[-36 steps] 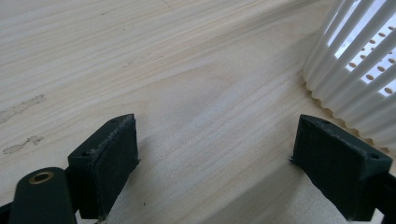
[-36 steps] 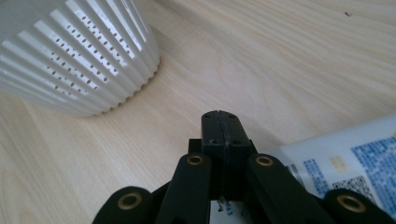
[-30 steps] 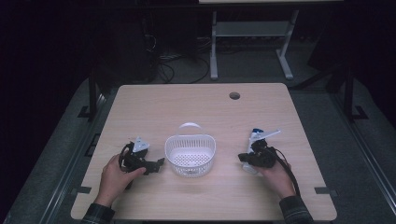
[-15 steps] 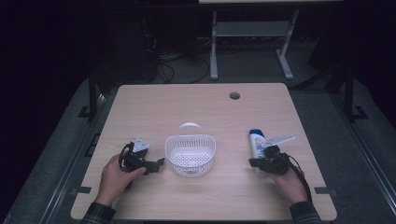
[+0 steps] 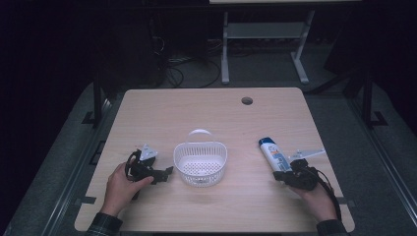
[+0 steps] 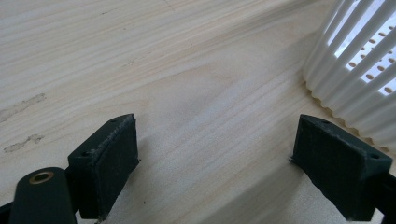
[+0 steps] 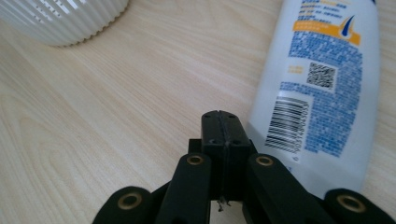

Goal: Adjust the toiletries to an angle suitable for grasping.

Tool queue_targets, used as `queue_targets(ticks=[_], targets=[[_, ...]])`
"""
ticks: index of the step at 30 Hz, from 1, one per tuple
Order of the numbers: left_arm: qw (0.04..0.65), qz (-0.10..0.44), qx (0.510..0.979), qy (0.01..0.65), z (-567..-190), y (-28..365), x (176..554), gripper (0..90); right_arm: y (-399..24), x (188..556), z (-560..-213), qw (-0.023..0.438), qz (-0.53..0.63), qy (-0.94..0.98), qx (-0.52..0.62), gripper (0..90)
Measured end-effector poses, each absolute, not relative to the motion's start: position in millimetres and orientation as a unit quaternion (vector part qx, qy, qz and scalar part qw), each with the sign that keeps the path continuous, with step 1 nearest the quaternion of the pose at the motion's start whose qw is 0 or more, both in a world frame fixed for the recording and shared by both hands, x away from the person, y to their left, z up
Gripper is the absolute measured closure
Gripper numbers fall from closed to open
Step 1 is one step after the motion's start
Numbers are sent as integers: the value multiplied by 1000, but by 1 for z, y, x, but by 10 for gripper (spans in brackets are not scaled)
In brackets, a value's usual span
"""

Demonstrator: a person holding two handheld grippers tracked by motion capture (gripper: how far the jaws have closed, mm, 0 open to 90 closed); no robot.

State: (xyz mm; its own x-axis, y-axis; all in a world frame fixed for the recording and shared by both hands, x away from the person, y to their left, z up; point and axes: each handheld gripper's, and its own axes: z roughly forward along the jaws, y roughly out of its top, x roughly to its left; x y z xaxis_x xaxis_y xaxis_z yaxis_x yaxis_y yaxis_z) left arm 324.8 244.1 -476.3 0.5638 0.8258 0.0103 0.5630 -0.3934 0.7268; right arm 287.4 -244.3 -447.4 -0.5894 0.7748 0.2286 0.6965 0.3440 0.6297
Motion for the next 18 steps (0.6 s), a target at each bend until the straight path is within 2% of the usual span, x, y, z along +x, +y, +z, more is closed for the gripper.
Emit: queue_targets(ticks=[4,5,6,7,13,17,18], targets=[[348,189,813,427,-476,244,325,132,-244,286,-443,59,363,815,447,882],[347,189,813,427,-476,244,325,132,-244,286,-439,64,370,813,445,828],[347,189,813,427,-476,244,325,132,-244,286,-439,64,370,813,445,828],[347,189,813,427,-476,244,325,132,-243,287,-436,74,375,812,442,774],[349,188,813,427,-476,244,325,132,-238,290,-430,87,386,806,441,610],[349,188,812,428,-476,244,325,132,-237,294,-426,95,393,800,443,516],[349,188,812,428,-476,244,325,132,-237,294,-426,95,393,800,443,516]])
